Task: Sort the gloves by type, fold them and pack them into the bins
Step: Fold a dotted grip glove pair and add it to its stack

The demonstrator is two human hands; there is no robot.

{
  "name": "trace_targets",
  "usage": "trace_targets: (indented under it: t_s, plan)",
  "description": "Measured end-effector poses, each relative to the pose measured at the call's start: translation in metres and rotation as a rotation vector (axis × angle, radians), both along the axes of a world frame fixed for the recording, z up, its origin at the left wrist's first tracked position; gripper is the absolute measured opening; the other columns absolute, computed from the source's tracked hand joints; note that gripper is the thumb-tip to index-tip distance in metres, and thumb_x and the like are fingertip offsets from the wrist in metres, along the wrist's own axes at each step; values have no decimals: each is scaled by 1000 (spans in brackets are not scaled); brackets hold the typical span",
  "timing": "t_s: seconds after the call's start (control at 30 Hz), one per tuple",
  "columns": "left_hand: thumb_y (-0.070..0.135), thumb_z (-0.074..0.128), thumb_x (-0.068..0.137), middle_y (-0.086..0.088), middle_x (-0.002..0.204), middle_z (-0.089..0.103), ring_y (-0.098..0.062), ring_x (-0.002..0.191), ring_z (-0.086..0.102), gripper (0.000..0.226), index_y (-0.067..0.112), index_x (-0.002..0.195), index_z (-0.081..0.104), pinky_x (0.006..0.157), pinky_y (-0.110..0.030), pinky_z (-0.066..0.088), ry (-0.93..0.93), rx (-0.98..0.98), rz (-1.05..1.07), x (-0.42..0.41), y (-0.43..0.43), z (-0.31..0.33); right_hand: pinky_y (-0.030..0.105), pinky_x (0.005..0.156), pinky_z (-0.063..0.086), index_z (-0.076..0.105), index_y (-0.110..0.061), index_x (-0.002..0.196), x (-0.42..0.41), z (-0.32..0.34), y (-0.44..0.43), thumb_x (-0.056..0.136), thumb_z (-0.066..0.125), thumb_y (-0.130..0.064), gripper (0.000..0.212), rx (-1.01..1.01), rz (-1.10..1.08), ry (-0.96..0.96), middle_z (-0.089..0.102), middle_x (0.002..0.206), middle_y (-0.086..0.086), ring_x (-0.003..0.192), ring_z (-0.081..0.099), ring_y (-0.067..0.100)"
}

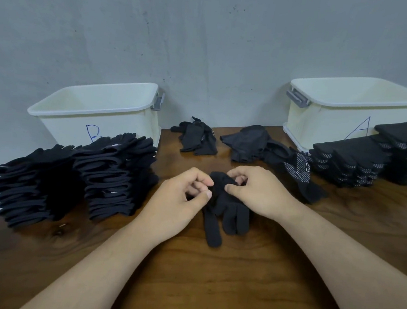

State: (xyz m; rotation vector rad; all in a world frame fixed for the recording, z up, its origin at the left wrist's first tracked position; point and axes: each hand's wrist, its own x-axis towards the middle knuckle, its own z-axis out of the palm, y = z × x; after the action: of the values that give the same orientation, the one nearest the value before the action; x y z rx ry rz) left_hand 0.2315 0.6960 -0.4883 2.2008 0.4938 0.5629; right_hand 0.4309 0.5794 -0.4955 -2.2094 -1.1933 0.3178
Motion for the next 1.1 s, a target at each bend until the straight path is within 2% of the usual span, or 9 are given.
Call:
trace_targets:
  t_s: [0.1,0.2,0.3,0.47,0.63,0.73,0.9,1.0,1.1]
  plan:
    - [21,68,102,5,93,72,-10,87,75,13,31,110,69,86,-28,58,-36,-95,-7,0,-1,2,36,84,61,76,-33,92,-2,3,-4,90,81,-38,8,40,26,116,74,88,-11,83,70,9]
    - [22,66,103,7,95,73,-10,88,74,14,33,113,68,87,-31,59,-107,-102,38,1,-2,4,35,81,65,74,-26,94,-7,14,-13,90,83,-22,10,231,35,305,79,92,-6,83,76,12]
    - [28,65,103,10,101,72,-9,96,71,17,39,115,65,91,-37,60,-184,-128,144,2,3,3,19,76,59,74,-19,104,-13,34,-14,91,82,-6,20,491,23,510,81,100,-8,87,77,7]
    - [33,59,106,20,111,67,3,110,64,20,39,125,61,98,-30,55,-250,-152,234,3,5,2,24,85,59,68,-29,101,-21,50,-6,90,82,-1,33,866,13,346,77,100,-12,97,74,8]
    - [21,51,110,18,121,65,8,115,58,23,32,129,60,93,-3,40,-286,-67,265,1,5,4,36,105,56,68,-27,113,-23,36,-24,88,80,2,40,509,279,196,76,115,-9,111,72,12]
    - [16,50,110,17,118,68,7,113,60,23,27,125,63,93,-4,39,-265,-37,256,1,8,2,38,103,57,69,-23,123,-20,33,-37,92,64,13,49,275,472,246,76,113,-4,108,74,18]
    - [23,56,108,20,114,70,-1,113,63,19,34,119,67,96,-18,47,-106,116,93,0,10,-7,37,101,57,75,-28,109,-10,16,-23,88,49,18,57,424,201,180,78,105,-8,101,74,13]
    - [31,62,105,23,111,64,-5,109,56,14,37,114,69,93,-29,47,60,306,-47,1,9,-12,25,91,54,76,-32,110,-7,7,-22,95,62,-1,37,346,165,-1,72,107,-18,99,68,2]
    - [37,64,101,24,115,63,-5,111,52,13,40,113,70,98,-40,48,160,381,-114,1,7,-14,29,106,47,68,-35,131,-9,-4,-20,102,67,-39,29,153,236,-192,59,132,-21,121,56,3]
